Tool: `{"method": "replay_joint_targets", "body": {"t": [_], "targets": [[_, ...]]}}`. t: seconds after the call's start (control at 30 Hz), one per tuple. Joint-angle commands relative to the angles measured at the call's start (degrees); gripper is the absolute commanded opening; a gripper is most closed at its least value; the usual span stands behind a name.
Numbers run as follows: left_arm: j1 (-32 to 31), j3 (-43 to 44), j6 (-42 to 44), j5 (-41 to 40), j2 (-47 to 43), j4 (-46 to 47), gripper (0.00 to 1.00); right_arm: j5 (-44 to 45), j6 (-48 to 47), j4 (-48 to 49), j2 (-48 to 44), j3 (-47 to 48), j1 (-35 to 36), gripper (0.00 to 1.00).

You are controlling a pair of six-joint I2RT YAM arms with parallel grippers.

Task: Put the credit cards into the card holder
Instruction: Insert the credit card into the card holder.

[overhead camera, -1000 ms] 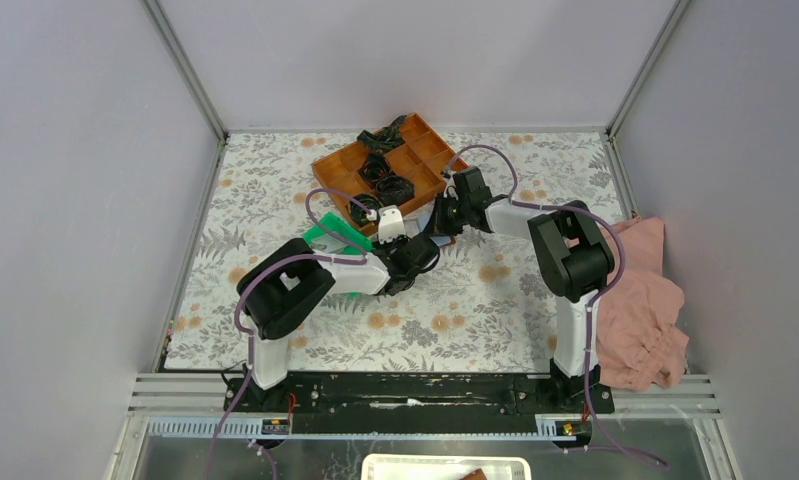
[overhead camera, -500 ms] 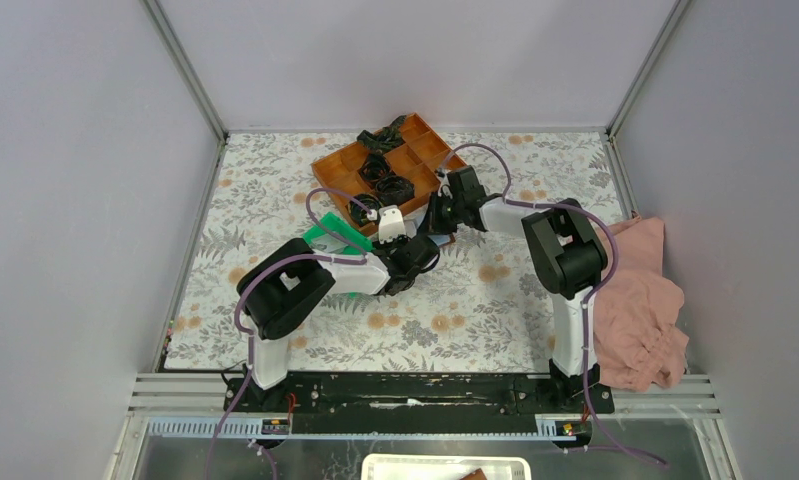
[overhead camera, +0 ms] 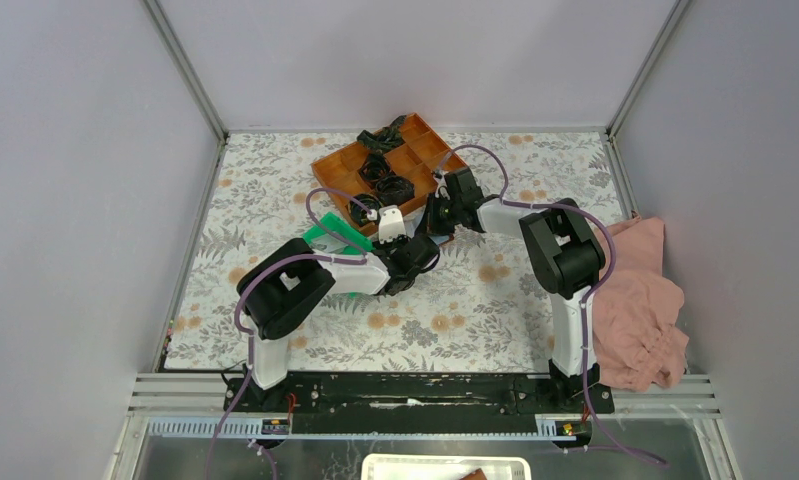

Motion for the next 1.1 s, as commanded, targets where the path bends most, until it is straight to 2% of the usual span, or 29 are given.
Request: {"method": "replay_joint_targets", "body": {"t": [0.0,0.3,0.77,1.07], "targets": [[1.4,-3.7,2.0,3.3,5.3,-9.5,0.13,1.6,-1.1,-1.8,-0.8,1.4,1.1,0.00],[1.4,-3.6,2.4,3.5,5.1,-9.1,0.13,-2.0,1.9,1.3,0.7,0.6,2.0,0.00],[1.4,-3.2,3.9,3.8,4.1,-8.2,0.13,-0.8,1.2,0.2,-1.3,0.8,3.7,0.00],[1.4,-2.6,5.2,3.6,0.6,-9.7,0.27,7.4,-2.8,-3.4,-6.5,-0.1,3.5,0.14]]}}
